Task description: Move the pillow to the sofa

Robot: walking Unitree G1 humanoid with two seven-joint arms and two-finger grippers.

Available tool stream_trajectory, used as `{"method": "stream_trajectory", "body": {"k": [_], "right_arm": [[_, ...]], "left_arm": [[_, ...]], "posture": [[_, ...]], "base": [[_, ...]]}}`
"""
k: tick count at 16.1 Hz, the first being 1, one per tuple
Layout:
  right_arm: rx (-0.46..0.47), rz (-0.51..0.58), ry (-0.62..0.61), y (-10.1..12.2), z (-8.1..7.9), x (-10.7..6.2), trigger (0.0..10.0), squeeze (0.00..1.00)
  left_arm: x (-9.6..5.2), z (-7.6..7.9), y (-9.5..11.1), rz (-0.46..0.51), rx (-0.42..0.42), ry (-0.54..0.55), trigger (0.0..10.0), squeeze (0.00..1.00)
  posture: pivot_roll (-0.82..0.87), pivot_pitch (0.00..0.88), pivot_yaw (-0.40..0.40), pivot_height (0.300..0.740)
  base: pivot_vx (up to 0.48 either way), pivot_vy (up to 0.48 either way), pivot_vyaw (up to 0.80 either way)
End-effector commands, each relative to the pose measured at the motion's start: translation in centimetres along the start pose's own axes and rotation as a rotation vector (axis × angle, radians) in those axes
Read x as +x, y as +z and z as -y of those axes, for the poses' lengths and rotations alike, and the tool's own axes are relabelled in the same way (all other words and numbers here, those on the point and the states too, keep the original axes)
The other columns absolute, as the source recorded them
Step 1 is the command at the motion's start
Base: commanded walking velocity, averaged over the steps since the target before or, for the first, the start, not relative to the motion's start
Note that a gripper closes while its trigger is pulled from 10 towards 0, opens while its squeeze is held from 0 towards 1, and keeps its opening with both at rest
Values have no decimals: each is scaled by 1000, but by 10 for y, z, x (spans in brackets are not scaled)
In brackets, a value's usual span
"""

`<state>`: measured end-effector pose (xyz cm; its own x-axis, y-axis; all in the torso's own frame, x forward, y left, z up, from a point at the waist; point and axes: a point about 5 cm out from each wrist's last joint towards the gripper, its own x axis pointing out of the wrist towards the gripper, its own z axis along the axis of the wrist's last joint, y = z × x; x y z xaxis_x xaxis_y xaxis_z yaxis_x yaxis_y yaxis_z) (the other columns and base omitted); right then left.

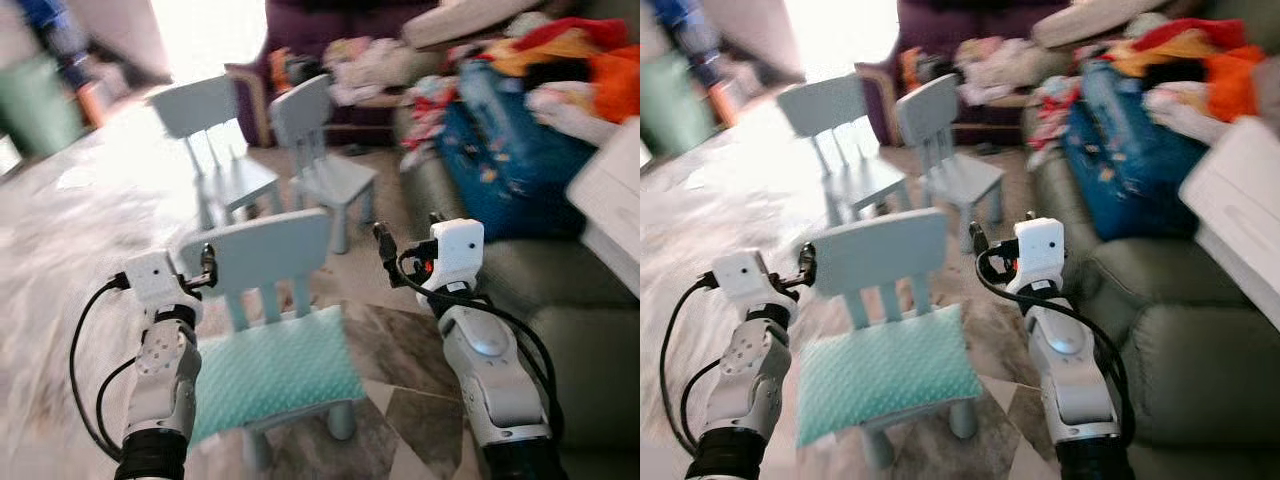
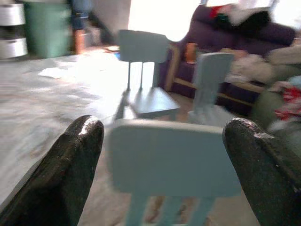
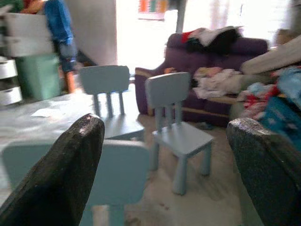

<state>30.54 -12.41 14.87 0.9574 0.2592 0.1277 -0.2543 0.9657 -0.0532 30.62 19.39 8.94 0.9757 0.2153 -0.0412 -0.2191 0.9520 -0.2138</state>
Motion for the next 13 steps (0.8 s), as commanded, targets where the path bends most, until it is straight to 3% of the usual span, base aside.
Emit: {"method": "stream_trajectory", "body": {"k": [1, 5, 7, 13], "right_arm": [[-1, 8, 6, 2, -2, 1, 10000, 0], [-12, 9, 9, 3, -2, 0, 10000, 0], [-11, 10, 11, 3, -2, 0, 10000, 0], [-7, 11, 12, 4, -2, 1, 10000, 0]], "left_arm": [[0, -2, 3, 13, 11, 11, 10000, 0], [1, -2, 3, 19, 32, 14, 10000, 0], [1, -1, 3, 17, 34, 13, 10000, 0], [1, 1, 2, 1, -7, 9, 10000, 0]], "posture": [[-138, 0, 14, 740], [-141, 0, 14, 740], [-142, 0, 14, 740], [-144, 0, 9, 740]], "base": [[0, 0, 0], [0, 0, 0], [0, 0, 700], [0, 0, 72]]}}
